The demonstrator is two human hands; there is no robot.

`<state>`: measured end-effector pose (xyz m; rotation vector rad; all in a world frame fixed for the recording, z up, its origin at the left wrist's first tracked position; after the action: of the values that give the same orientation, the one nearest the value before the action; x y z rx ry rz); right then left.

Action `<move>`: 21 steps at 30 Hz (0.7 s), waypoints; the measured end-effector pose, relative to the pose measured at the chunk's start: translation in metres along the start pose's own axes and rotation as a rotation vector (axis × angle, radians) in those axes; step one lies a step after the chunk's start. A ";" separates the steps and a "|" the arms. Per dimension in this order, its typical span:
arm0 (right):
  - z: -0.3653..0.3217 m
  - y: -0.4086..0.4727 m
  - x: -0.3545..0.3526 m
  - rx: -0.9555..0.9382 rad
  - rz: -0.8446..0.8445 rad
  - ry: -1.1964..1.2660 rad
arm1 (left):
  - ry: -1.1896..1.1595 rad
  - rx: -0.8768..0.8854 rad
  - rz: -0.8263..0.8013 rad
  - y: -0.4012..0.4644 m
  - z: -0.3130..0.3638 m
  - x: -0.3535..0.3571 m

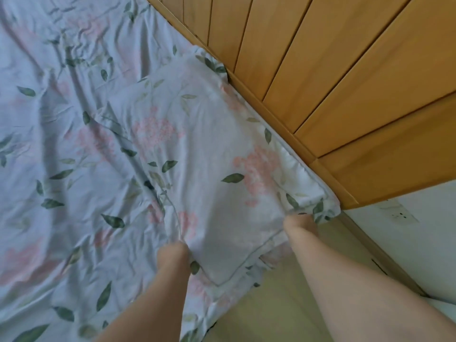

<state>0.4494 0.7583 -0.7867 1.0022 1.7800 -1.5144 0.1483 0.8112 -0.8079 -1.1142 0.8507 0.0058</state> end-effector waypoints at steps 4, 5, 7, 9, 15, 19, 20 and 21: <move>-0.002 -0.052 -0.063 -0.204 -0.105 -0.051 | 0.244 0.495 -0.003 -0.064 0.029 -0.017; 0.000 -0.071 -0.088 -0.265 -0.096 -0.069 | 0.316 0.642 0.025 -0.100 0.040 -0.026; 0.005 -0.109 -0.131 -0.418 -0.090 -0.190 | 0.406 0.842 0.160 -0.161 0.058 -0.046; 0.018 -0.147 -0.175 -0.559 -0.103 -0.295 | 0.510 0.993 0.071 -0.218 0.070 -0.062; 0.071 -0.216 -0.269 -0.640 -0.041 -0.246 | 0.812 1.460 0.129 -0.337 0.083 -0.091; 0.111 -0.232 -0.317 -0.568 0.023 -0.117 | 0.944 1.718 0.115 -0.410 0.103 -0.077; 0.124 -0.231 -0.330 -0.531 0.050 -0.072 | 0.970 1.775 0.107 -0.430 0.108 -0.069; 0.135 -0.231 -0.339 -0.508 0.062 -0.039 | 0.979 1.811 0.099 -0.443 0.112 -0.063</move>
<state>0.4345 0.5530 -0.4068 0.7545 1.9450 -0.9589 0.3507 0.7142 -0.4046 0.7528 1.2320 -1.0823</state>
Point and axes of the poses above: each hand's wrist, its own y-axis towards the middle knuckle, its own x-axis out of the palm, z = x × y, the point moved 3 cm from there along y, towards the middle knuckle, and after that the axes turned 3 degrees about z, right-handed, at the moved point
